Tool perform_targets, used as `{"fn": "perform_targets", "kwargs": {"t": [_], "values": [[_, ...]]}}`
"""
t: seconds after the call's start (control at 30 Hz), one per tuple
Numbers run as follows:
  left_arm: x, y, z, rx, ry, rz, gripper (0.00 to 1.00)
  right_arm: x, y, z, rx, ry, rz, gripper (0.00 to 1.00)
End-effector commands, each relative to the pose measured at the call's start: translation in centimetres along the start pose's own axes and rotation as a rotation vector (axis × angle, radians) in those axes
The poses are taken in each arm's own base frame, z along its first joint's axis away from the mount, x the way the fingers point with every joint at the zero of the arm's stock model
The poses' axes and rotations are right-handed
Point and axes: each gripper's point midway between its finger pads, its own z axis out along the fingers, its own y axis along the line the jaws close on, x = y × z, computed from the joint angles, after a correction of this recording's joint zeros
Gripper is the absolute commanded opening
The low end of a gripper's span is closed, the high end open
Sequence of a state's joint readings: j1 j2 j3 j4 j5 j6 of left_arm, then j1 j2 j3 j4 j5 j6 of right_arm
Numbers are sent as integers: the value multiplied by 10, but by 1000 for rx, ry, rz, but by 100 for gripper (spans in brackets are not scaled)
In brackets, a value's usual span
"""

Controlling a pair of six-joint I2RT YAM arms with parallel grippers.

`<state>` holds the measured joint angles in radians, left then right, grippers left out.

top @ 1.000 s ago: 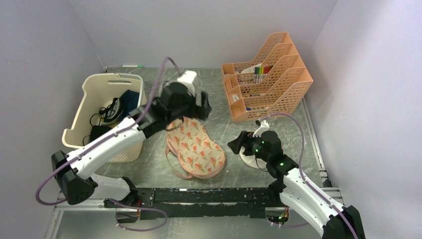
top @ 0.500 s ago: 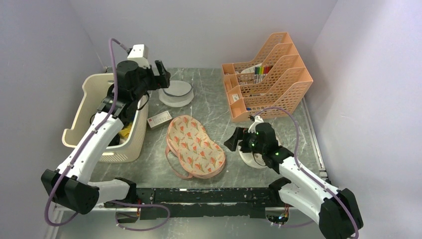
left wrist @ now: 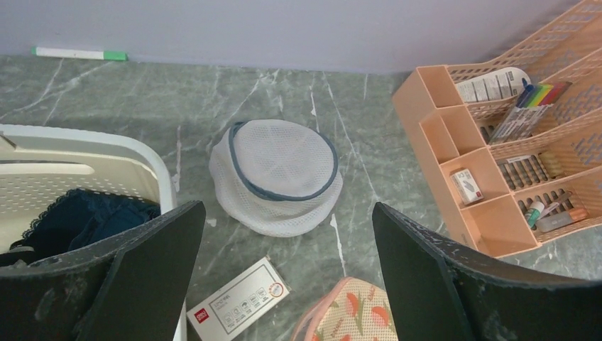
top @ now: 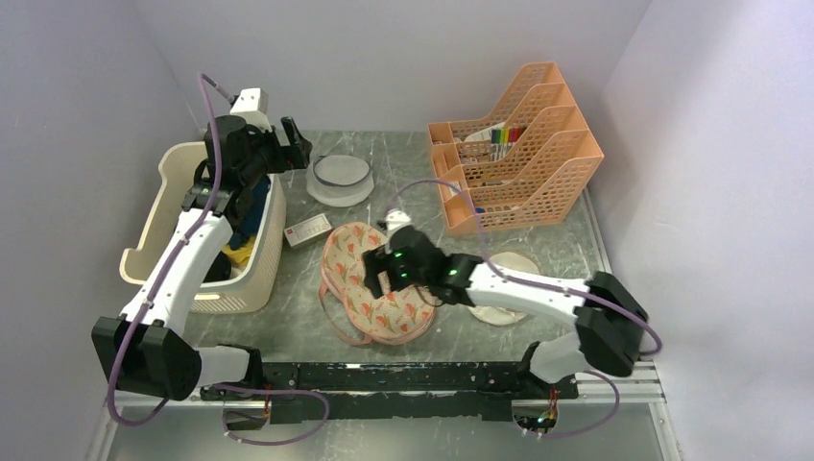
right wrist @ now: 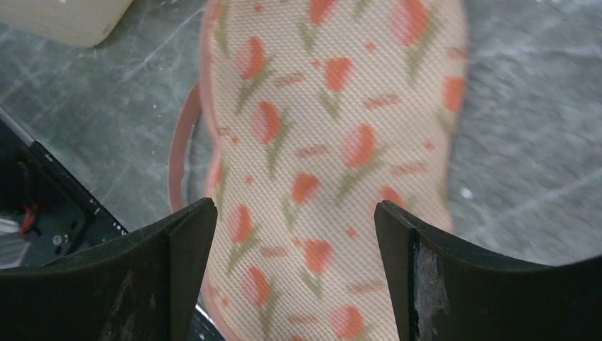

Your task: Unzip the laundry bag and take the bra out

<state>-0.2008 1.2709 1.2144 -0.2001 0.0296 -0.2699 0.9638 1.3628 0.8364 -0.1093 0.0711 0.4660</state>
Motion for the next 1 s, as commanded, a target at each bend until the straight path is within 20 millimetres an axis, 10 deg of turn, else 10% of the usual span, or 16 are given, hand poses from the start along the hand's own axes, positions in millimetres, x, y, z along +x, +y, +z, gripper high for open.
{"fn": "perform_targets", "kwargs": {"t": [0.0,0.23,0.5,0.97], "values": [[-8,6,7,57,-17,-32,98,11,8,19,215,42,-194,81],[-10,27,6,-26,-19,-34,96,25,33,49,553,100,-371,69],[-11,30,5,-40,-22,-21,96,29,72,82,556,66,-435,55],[-10,31,6,-41,-17,-22,96,25,76,98,662,31,-465,33]]}}
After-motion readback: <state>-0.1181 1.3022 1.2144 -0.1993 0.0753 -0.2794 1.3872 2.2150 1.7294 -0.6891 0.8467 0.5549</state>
